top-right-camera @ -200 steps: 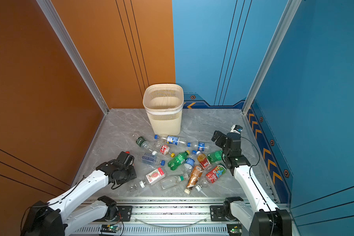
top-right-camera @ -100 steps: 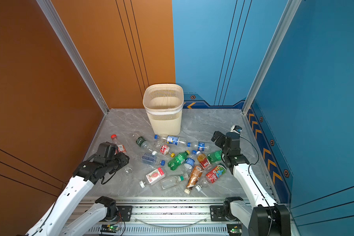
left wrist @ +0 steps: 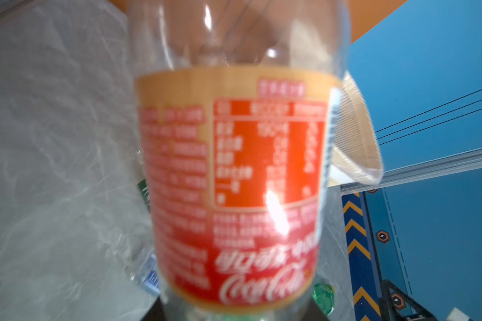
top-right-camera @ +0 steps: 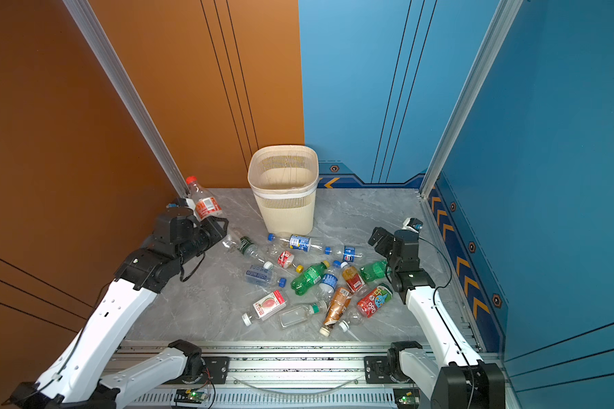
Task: Put the plastic bottles in the bin
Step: 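Carry the Coca-Cola bottle with the left gripper over the wastebasket, then open the left gripper to drop the bottle into the wastebasket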
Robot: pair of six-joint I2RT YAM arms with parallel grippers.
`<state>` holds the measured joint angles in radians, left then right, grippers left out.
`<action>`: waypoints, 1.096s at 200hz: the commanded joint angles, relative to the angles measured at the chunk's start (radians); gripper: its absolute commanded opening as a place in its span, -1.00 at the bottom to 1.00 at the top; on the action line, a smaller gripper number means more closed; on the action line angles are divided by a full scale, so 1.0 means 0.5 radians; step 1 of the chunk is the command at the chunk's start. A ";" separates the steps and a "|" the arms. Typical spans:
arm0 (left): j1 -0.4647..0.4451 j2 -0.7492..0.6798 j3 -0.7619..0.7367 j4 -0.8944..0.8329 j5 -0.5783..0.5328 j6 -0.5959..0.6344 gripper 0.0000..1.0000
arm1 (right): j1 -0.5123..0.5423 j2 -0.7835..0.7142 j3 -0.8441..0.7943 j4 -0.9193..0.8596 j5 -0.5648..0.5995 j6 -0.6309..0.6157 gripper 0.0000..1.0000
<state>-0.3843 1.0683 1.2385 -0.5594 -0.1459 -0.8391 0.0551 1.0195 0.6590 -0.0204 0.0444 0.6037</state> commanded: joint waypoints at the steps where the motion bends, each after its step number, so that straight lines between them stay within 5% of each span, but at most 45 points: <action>1: -0.114 0.197 0.203 0.318 -0.152 0.044 -0.39 | -0.027 -0.074 0.038 -0.122 -0.009 0.011 0.99; 118: -0.273 1.529 1.647 0.504 -0.120 0.197 -0.45 | -0.064 -0.337 -0.073 -0.308 -0.037 0.060 0.99; 219: -0.224 2.101 2.235 0.221 -0.006 0.214 -0.44 | -0.095 -0.394 -0.070 -0.373 -0.057 0.050 0.99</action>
<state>-0.5144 2.0930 2.3127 -0.4126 -0.1764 -0.7448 0.0181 0.8417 0.6289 -0.1761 0.0284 0.6193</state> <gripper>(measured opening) 0.413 0.995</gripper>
